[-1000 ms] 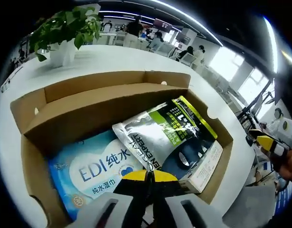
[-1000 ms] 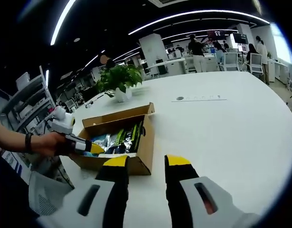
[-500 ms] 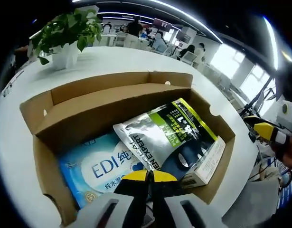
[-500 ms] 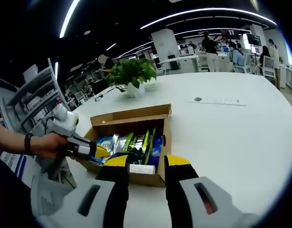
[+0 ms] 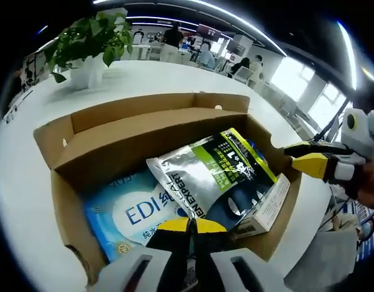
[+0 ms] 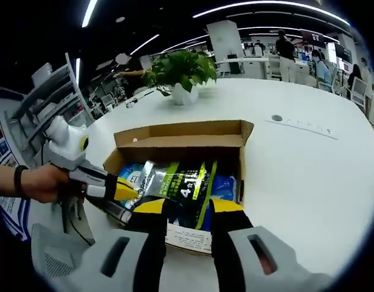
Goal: Operate the shoe box by opening the lid, removing the specified soft item, and placing it in the target area until the item is outside and the box remains undamaged.
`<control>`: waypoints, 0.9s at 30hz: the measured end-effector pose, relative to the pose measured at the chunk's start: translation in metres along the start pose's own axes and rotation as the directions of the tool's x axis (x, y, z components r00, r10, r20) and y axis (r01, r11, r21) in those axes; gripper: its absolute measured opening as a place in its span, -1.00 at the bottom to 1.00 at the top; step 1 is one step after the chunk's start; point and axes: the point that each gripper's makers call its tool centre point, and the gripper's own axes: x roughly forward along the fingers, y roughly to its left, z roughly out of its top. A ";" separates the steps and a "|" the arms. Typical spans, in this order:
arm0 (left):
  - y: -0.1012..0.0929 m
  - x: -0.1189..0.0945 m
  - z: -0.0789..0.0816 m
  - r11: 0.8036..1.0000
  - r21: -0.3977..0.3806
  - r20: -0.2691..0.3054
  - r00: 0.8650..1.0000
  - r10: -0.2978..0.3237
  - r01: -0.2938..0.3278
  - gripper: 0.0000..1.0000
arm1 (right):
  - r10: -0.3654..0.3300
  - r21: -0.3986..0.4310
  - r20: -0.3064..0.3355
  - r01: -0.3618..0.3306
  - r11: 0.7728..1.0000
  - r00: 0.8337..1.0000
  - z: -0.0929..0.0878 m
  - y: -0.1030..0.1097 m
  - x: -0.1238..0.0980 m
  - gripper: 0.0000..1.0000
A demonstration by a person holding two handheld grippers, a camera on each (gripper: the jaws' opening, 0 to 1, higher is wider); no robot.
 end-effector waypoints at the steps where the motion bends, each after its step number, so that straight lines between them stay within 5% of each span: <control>1: 0.000 0.000 0.000 1.000 0.000 0.000 1.000 0.000 0.000 -0.99 | -0.007 0.004 -0.012 0.007 1.000 1.000 -0.002 -0.002 0.003 -0.49; 16: 0.000 0.000 0.000 1.000 -0.009 0.002 1.000 -0.006 0.006 -0.99 | -0.109 -0.028 -0.197 0.106 0.994 0.974 -0.029 -0.015 0.028 -0.61; 27: -0.001 -0.001 0.001 0.999 -0.031 0.010 1.000 -0.015 0.015 -1.00 | -0.086 0.042 -0.208 0.096 0.994 0.974 -0.034 -0.017 0.026 -0.97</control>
